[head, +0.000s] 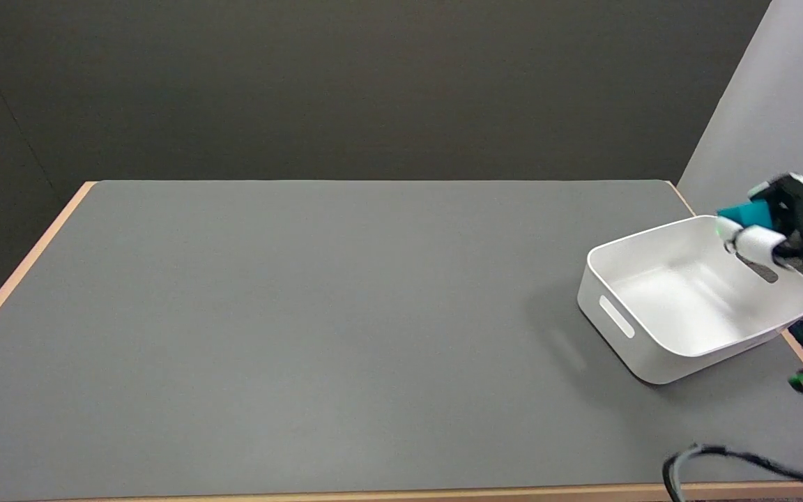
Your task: Place blue wooden cube into white box.
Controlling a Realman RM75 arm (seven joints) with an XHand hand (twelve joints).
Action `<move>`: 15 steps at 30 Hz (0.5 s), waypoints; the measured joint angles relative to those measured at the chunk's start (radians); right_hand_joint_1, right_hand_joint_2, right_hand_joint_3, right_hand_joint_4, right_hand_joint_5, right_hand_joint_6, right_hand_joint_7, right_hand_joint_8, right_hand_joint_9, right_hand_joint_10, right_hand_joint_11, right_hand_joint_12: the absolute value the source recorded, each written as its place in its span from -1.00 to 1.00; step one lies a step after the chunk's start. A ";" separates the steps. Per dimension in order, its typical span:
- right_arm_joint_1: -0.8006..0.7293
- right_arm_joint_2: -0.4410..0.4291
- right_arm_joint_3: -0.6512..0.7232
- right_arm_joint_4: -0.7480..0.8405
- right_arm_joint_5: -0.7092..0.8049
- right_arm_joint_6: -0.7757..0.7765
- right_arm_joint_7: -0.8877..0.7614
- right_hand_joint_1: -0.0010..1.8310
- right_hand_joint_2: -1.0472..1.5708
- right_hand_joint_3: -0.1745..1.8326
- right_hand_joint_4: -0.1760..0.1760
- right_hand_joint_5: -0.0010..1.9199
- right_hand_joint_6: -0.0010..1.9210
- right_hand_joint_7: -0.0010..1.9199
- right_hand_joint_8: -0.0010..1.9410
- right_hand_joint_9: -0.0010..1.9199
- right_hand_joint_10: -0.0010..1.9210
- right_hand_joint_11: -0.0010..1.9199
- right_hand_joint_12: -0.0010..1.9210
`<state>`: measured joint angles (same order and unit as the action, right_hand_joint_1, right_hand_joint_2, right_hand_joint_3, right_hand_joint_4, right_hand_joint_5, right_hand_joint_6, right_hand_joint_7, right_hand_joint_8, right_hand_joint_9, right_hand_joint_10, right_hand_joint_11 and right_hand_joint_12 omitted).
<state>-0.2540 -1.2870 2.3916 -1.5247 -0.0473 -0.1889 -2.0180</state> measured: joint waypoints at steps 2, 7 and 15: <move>-0.031 -0.025 0.020 -0.013 0.019 0.000 0.006 0.29 0.55 -0.19 -1.00 -0.28 0.64 -0.23 0.63 -0.07 0.94 -0.24 0.92; -0.087 -0.068 0.043 -0.036 0.036 0.000 0.018 0.29 0.54 -0.19 -1.00 -0.27 0.64 -0.23 0.62 -0.07 0.94 -0.23 0.92; -0.126 -0.085 0.008 -0.054 -0.010 0.010 0.035 0.30 0.54 -0.18 -1.00 -0.27 0.64 -0.22 0.62 -0.06 0.93 -0.22 0.90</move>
<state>-0.3798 -1.3722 2.3994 -1.5783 -0.0570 -0.1787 -1.9827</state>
